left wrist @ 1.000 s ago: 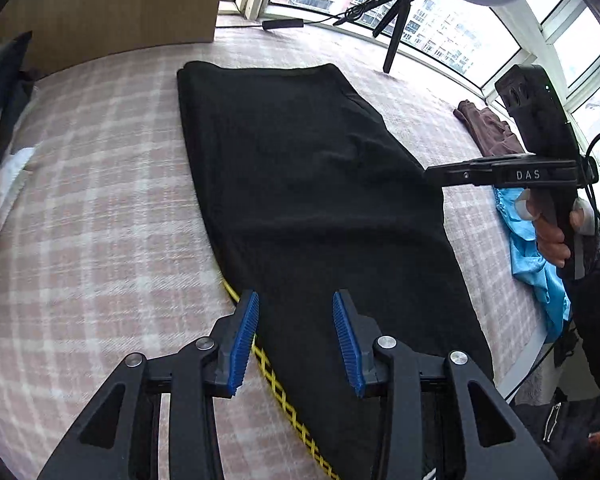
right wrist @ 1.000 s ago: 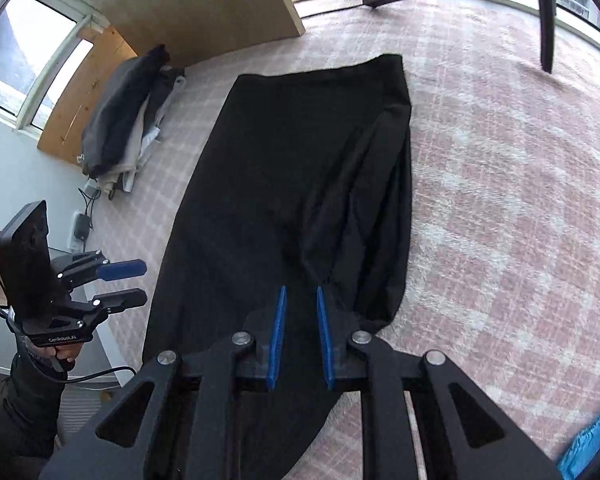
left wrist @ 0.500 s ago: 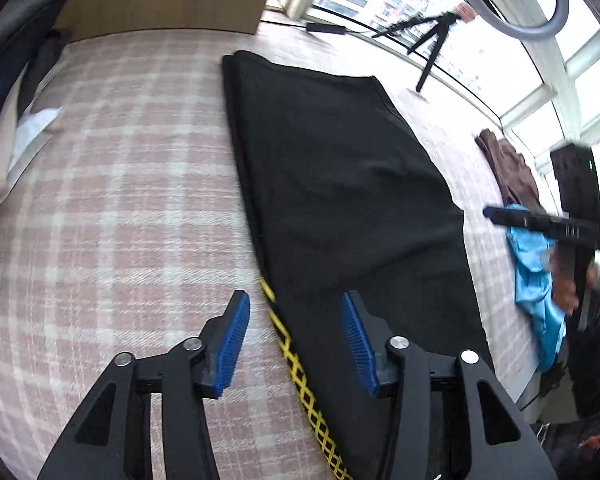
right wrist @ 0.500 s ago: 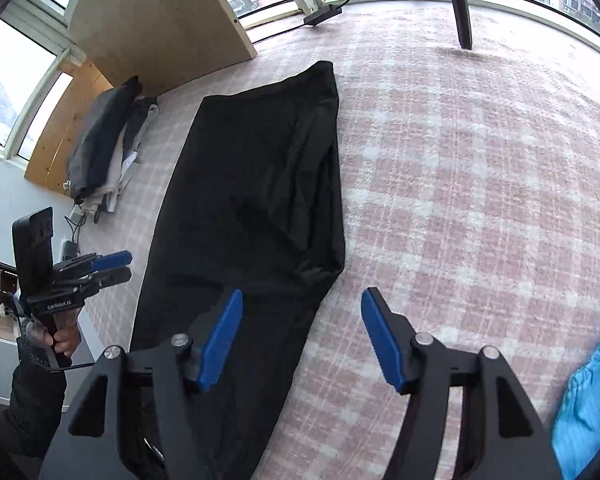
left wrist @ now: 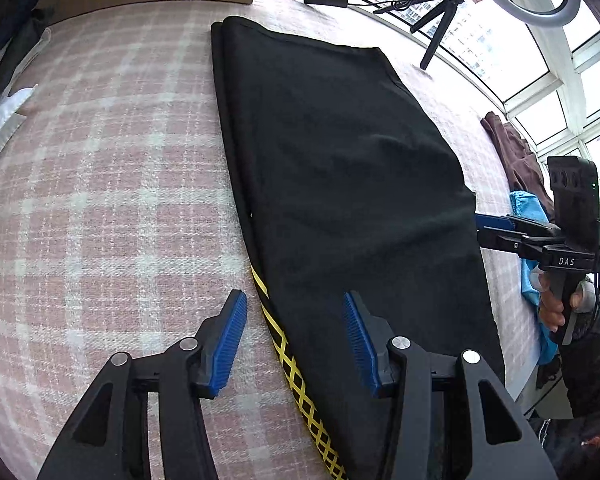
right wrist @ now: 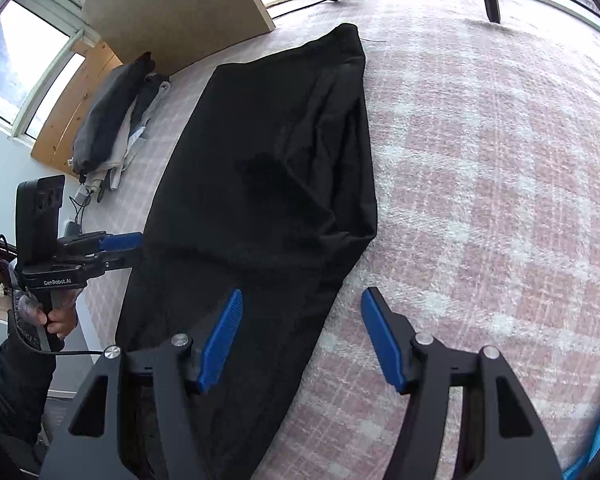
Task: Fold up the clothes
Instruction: 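Move both open grippers to the end of the folded shorts, then grasp the folded shorts end with both grippers and lift them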
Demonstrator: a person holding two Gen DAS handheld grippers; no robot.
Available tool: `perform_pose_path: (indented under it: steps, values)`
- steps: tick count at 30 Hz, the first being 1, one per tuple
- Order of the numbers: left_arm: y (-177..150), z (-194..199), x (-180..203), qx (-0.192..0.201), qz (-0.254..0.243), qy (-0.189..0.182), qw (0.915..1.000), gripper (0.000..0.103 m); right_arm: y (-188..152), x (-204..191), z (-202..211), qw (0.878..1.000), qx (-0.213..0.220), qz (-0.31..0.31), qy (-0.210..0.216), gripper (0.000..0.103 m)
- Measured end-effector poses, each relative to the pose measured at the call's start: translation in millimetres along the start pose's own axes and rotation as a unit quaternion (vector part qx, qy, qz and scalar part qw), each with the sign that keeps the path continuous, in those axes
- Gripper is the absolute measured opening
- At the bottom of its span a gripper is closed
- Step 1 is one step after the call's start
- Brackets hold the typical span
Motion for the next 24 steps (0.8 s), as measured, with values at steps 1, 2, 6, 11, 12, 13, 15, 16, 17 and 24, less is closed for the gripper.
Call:
perform_pose_path:
  steps: [1,2,6,11,12,13,15,16,17,24]
  values:
    - [-0.1,-0.8,1.1,0.0,-0.004,0.002,1.0,0.047,-1.2,-2.1,-2.5,1.0,-0.002,0.004,0.006,0.05]
    - [0.0,-1.4,3.2,0.002,-0.009,0.007,0.9999,0.047,-2.6,-3.8,-4.9,1.0,-0.005,0.007,0.011,0.041]
    - [-0.5,-2.9,14.4,0.004,-0.039,0.025,0.9989,0.043,-3.2,-8.6,-9.2,1.0,-0.006,0.025,0.009,0.04]
    - [3.6,-6.9,24.1,0.004,-0.054,0.034,0.998,0.03,-3.9,-8.4,-10.9,0.999,-0.016,0.03,0.01,0.029]
    - [4.9,-7.8,22.9,0.004,-0.048,0.031,0.9984,0.021,-3.9,-7.8,-11.4,0.999,-0.016,0.027,0.012,0.028]
    - [6.3,-8.8,21.1,0.004,-0.041,0.026,0.9988,0.013,-4.0,-7.3,-12.2,0.999,-0.016,0.024,0.015,0.025]
    - [8.9,-10.8,17.4,0.002,-0.024,0.012,0.9996,0.009,-4.2,-6.6,-14.8,0.999,-0.016,0.02,0.022,0.017]
    - [9.8,-12.0,15.7,0.001,-0.014,0.001,0.9999,0.006,-3.8,-6.2,-16.5,0.999,-0.014,0.017,0.024,0.013]
    - [10.4,-12.7,14.8,0.003,-0.008,-0.005,1.0,0.006,-3.7,-5.2,-17.5,0.999,-0.011,0.012,0.029,0.012]
    - [14.8,-10.4,18.4,0.03,0.019,-0.021,0.9991,0.003,-7.2,2.2,-15.8,0.996,0.03,-0.041,0.077,0.007]
Point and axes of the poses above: each gripper's, at about its wrist camera, not at the fingertips, and z roughly against the way its jaws point, x to its right, y to its top, the point moved 5 cm from there along -z, roughly the way its jaws point, and after that the axes turned 12 degrees about y, right-handed, at the moved point
